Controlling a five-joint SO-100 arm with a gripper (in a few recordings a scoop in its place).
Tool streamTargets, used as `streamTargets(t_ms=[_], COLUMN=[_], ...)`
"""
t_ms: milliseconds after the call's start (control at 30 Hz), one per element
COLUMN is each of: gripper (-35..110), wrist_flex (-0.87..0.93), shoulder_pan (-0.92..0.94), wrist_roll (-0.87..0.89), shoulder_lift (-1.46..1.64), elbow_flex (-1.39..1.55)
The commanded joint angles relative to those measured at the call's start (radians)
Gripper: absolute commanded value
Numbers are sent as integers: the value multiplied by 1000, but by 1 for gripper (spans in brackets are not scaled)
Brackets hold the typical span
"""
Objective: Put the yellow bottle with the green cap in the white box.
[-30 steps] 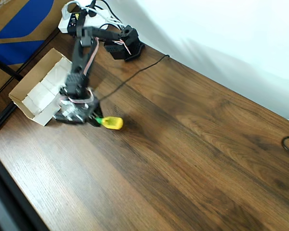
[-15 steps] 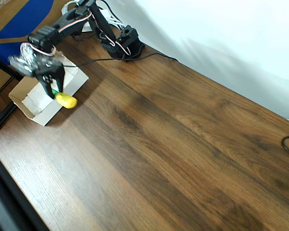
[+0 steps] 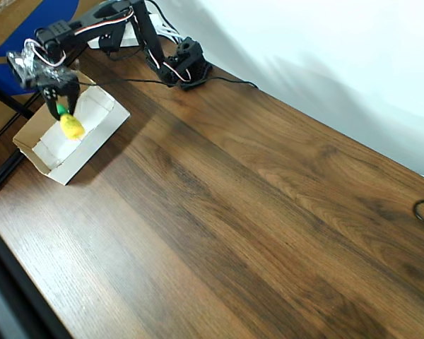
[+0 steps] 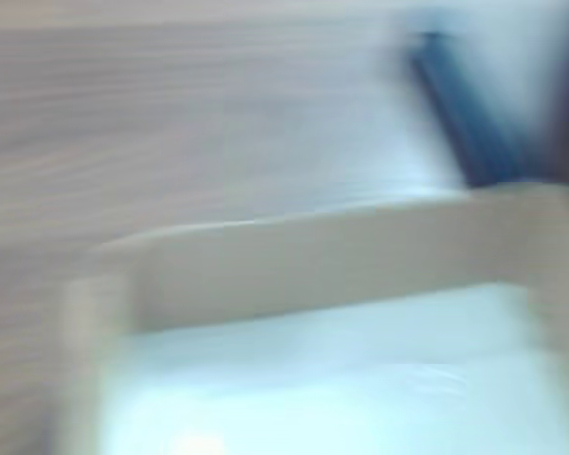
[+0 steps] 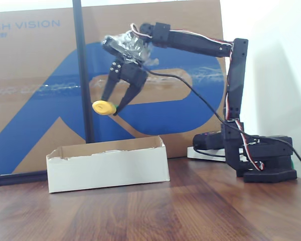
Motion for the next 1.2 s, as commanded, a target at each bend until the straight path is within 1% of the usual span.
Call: streamTargets(t_ms=[0, 333, 500, 667, 900, 1167], gripper=[0, 0, 0, 0, 0, 0], wrist_flex=[-25, -100, -120, -127, -138, -201], shoulder_pan=[100, 359, 430, 440, 391, 428], wrist_roll=[8, 44, 20, 8, 23, 8], shoulder_lift=[86, 67, 32, -25, -37, -71], elbow_flex=[6, 34, 31, 14, 46, 100])
